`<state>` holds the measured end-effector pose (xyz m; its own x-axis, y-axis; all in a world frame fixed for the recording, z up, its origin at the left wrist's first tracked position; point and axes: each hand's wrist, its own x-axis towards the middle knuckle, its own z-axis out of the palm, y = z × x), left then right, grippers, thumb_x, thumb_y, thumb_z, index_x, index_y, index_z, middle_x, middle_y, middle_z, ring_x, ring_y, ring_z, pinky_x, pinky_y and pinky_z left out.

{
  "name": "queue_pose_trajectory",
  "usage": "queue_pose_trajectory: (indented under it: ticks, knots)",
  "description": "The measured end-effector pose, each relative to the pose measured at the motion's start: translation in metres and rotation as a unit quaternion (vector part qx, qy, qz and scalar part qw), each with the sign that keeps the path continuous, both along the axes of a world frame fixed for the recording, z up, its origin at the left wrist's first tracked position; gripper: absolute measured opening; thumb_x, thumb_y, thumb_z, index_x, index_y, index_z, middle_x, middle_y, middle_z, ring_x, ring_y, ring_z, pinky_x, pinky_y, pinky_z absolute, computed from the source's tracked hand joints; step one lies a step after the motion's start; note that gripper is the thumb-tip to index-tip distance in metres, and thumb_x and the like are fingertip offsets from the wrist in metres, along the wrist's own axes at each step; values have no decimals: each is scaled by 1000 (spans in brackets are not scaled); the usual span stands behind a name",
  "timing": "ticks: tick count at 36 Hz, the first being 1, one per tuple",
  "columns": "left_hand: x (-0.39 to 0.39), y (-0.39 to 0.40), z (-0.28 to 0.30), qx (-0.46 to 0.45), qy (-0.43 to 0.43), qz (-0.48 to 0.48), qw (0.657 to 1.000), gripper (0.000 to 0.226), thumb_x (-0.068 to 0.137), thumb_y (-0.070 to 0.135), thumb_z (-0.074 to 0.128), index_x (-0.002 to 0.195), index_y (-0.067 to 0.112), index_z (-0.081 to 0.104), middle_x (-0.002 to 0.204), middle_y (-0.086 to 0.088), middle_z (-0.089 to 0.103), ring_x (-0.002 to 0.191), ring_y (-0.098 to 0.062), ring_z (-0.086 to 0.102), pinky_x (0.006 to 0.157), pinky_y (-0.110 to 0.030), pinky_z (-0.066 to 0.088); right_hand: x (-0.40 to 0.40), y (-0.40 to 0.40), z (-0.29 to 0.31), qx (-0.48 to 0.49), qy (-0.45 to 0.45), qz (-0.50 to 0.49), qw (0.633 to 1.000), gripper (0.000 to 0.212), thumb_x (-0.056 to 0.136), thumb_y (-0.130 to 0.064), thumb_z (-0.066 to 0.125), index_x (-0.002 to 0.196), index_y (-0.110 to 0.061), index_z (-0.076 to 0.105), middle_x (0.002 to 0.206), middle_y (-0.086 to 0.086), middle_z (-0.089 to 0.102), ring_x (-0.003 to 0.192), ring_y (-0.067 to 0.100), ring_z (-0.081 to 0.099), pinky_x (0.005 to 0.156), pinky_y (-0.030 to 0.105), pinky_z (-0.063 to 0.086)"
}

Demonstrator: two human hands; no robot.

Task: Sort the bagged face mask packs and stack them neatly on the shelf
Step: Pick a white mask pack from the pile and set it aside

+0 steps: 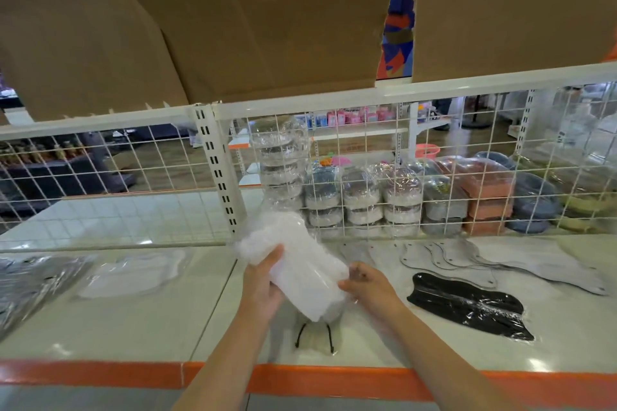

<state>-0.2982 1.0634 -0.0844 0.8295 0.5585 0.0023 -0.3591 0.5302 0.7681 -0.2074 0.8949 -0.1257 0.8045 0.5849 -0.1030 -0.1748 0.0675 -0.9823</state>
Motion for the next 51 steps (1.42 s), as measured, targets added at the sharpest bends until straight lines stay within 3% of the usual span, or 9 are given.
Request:
queue_pose_trajectory:
  ticks: [3,7,12,17,22,28,35,40,51]
  knots:
    - [-15,21,-7,54,59,55,995,94,30,27,95,114,6,60,103,-6,70,98,-25,65,74,-35,56,7,-2,8,-37,-66,-40,996,18,83,6,60,87,-12,60,93,6,65,88,23,61,77,35,51]
    - [-32,37,-29,198,149,81,965,38,71,-3,76,101,14,61,89,-6,64,95,-24,58,70,-19,54,19,-11,4,-70,-108,-57,990,37,81,9,60,104,-19,54,111,1,59,103,17,55,82,36,49]
    - [-30,28,-48,315,228,48,920,50,67,-6,79,106,15,55,102,-5,54,93,-17,54,70,-16,52,16,-10,-2,-21,-16,-76,997,52,77,20,54,117,-12,44,101,0,50,90,17,50,65,25,40]
    - [-22,19,-51,336,231,68,911,45,72,-4,75,102,20,53,104,-5,58,98,-25,57,73,-23,52,8,-3,-9,-41,-41,-60,997,46,79,11,55,113,-20,55,121,10,53,108,27,53,87,38,47]
    - [-20,22,-46,314,216,88,920,63,71,-2,77,120,22,45,115,-2,45,106,-19,48,91,-33,43,8,-3,7,-39,-70,-54,995,48,79,18,46,112,-16,46,102,-11,50,94,7,50,68,15,39]
    - [-21,27,-65,307,267,26,913,60,73,-19,66,115,11,34,118,-15,51,99,-21,54,71,-20,48,11,3,-4,-119,-68,-59,989,44,76,17,48,110,-10,46,107,7,47,104,23,47,79,30,42]
    - [-28,35,-61,394,276,53,875,67,66,21,71,125,7,42,108,0,54,102,-19,55,69,-5,42,-6,41,3,-161,-95,-17,982,53,90,2,49,136,-16,31,117,-3,43,102,14,43,82,19,38]
    - [-41,92,-38,370,334,74,864,42,70,0,74,96,10,43,84,-5,50,73,-17,50,60,-15,41,-6,76,18,-243,-168,19,955,22,85,-15,65,97,-17,47,97,2,55,84,15,52,72,26,42]
    - [-107,223,-23,459,487,10,743,76,63,18,76,125,6,33,108,-8,52,97,-25,53,76,-30,44,-45,187,19,-323,-155,161,920,19,74,0,61,68,-14,49,68,3,56,62,16,54,56,27,45]
